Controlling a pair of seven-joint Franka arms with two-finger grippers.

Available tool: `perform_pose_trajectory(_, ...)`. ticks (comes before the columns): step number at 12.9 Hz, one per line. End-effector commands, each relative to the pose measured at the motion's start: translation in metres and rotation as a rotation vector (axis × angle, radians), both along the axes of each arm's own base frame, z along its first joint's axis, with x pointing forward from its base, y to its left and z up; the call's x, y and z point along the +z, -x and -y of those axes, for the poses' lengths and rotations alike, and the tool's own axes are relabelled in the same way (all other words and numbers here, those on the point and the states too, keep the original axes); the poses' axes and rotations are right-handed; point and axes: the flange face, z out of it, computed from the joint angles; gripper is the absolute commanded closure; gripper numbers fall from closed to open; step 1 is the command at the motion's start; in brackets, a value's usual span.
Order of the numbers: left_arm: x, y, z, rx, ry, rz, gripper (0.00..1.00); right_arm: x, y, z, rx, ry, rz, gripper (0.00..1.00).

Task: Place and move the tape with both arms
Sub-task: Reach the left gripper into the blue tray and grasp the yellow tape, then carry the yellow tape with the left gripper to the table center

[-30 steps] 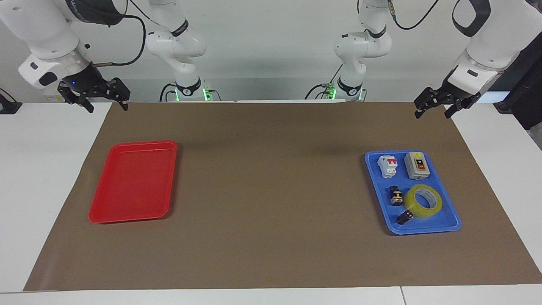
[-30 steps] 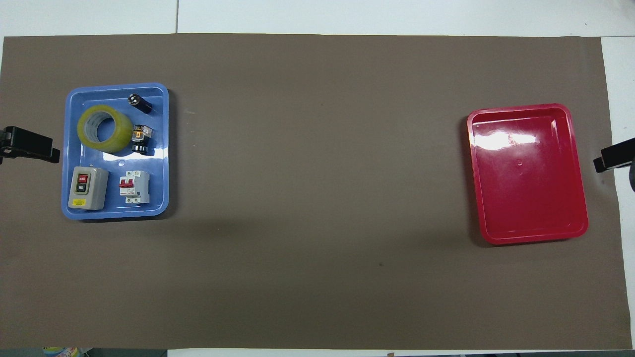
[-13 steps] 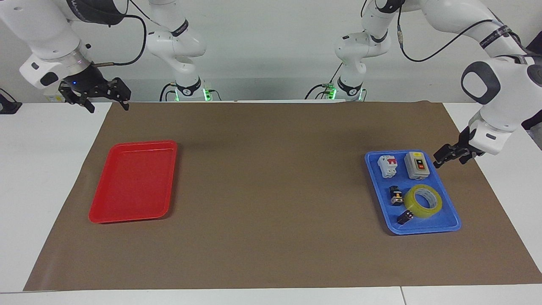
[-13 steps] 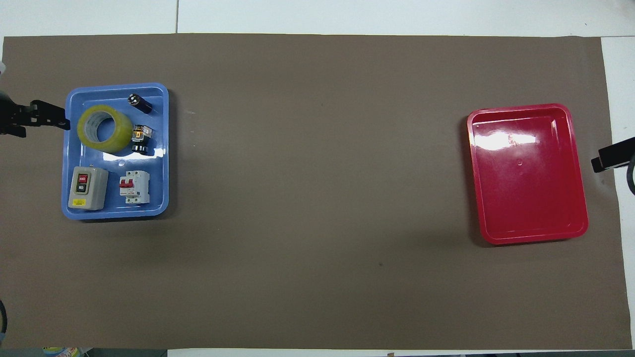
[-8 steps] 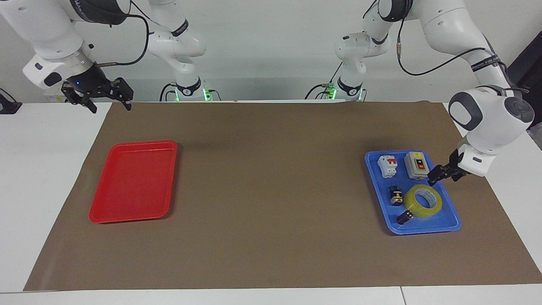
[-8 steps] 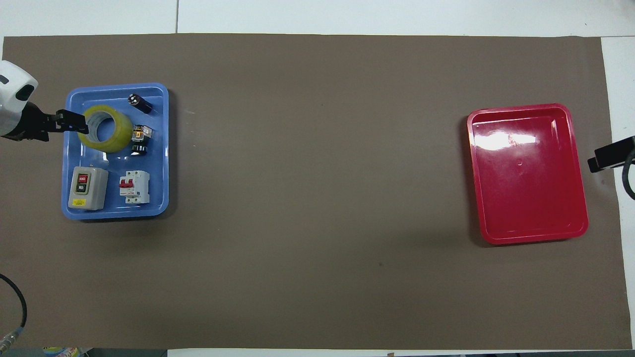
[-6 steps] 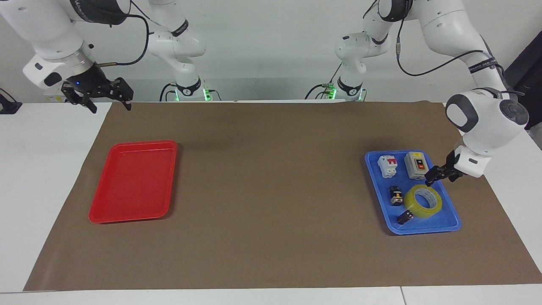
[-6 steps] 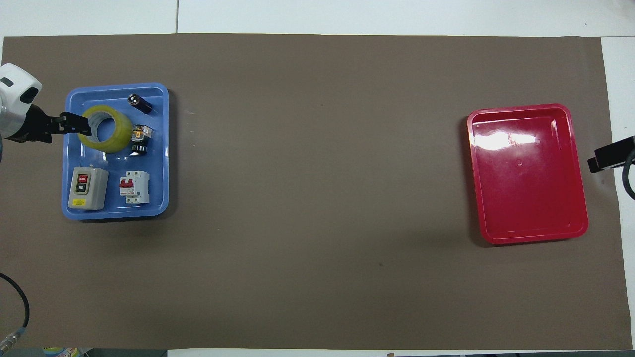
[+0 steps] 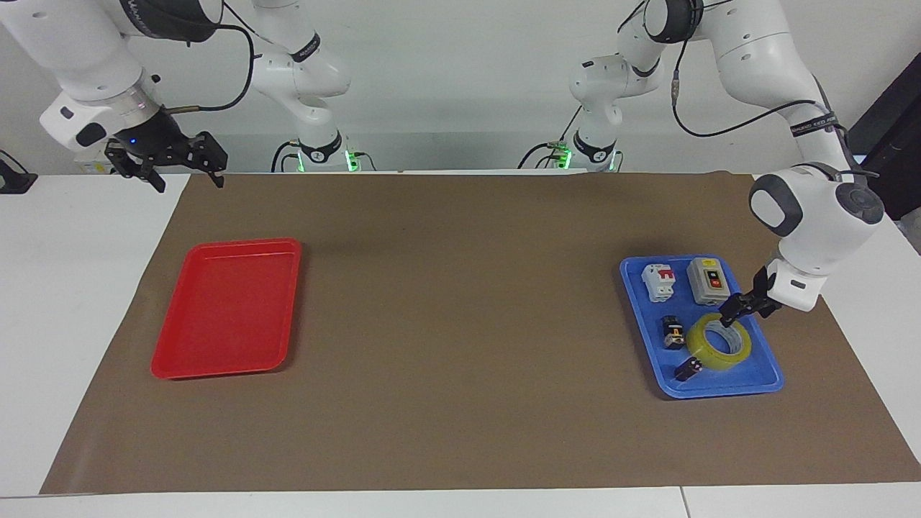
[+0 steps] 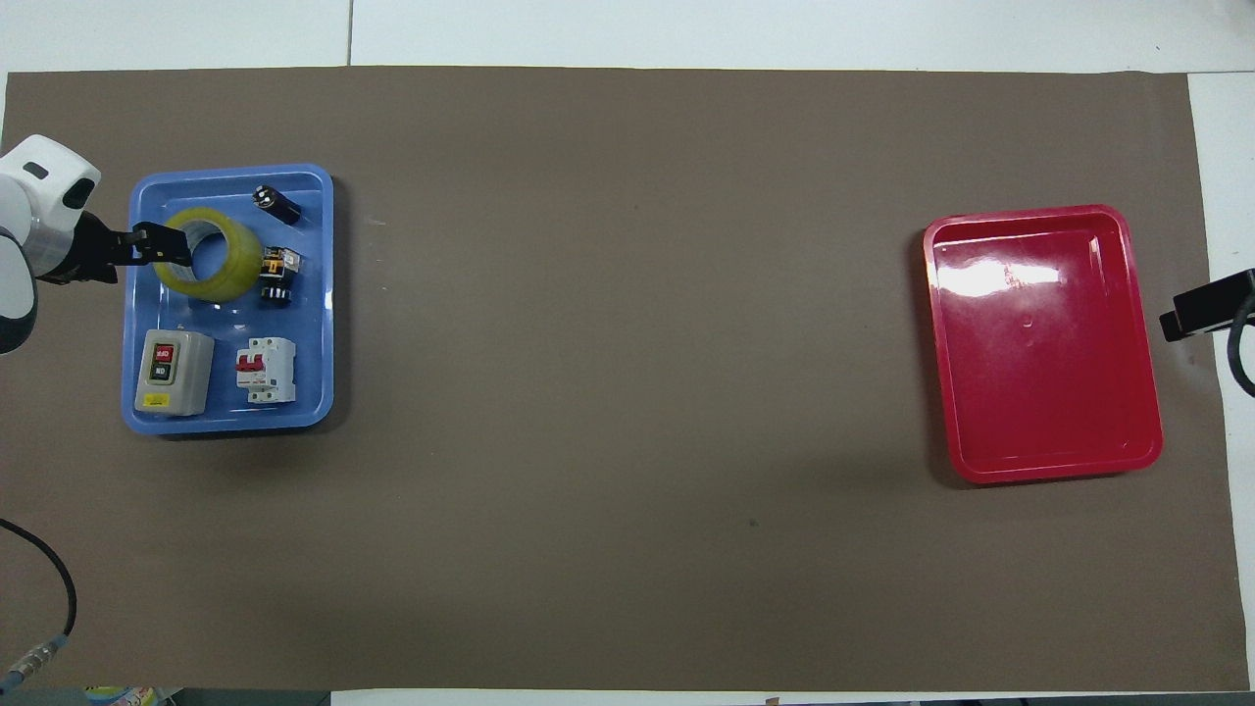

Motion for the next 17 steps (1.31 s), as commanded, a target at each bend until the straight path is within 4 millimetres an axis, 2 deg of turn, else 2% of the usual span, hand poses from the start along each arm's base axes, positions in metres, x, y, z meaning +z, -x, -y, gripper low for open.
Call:
perform_pose_trajectory(1,-0.019,-0.003,-0.003,0.030,-0.001,0.015,0.00,0.000,0.005,-0.002,0.012,-0.017,0.013,0.00)
perform_pose_trajectory(5,-0.036,-0.006,-0.002,0.039,-0.002,0.027,0.01,0.000,0.005,-0.002,0.012,-0.017,0.013,0.00)
perform_pose_trajectory(7,-0.045,-0.003,0.002,0.049,-0.001,0.023,0.09,0.000,0.005,-0.002,0.012,-0.017,0.013,0.00)
perform_pose_trajectory(9,-0.047,0.000,0.002,0.048,0.000,0.015,1.00,0.000,0.005,-0.002,0.012,-0.017,0.012,0.00)
perform_pose_trajectory(11,-0.045,0.002,0.000,0.043,0.000,0.009,1.00,0.000,0.005,-0.002,0.012,-0.017,0.012,0.00)
perform_pose_trajectory(13,-0.034,0.002,0.001,0.041,-0.001,0.021,1.00,0.000,0.005,-0.003,0.014,-0.017,0.012,0.00)
perform_pose_trajectory(15,-0.011,0.005,0.001,0.039,-0.001,0.031,1.00,0.000,0.005,-0.003,0.015,-0.017,0.012,0.00)
perform_pose_trajectory(17,0.030,0.015,0.002,0.041,0.002,0.023,1.00,0.000,0.005,-0.003,0.015,-0.017,0.012,0.00)
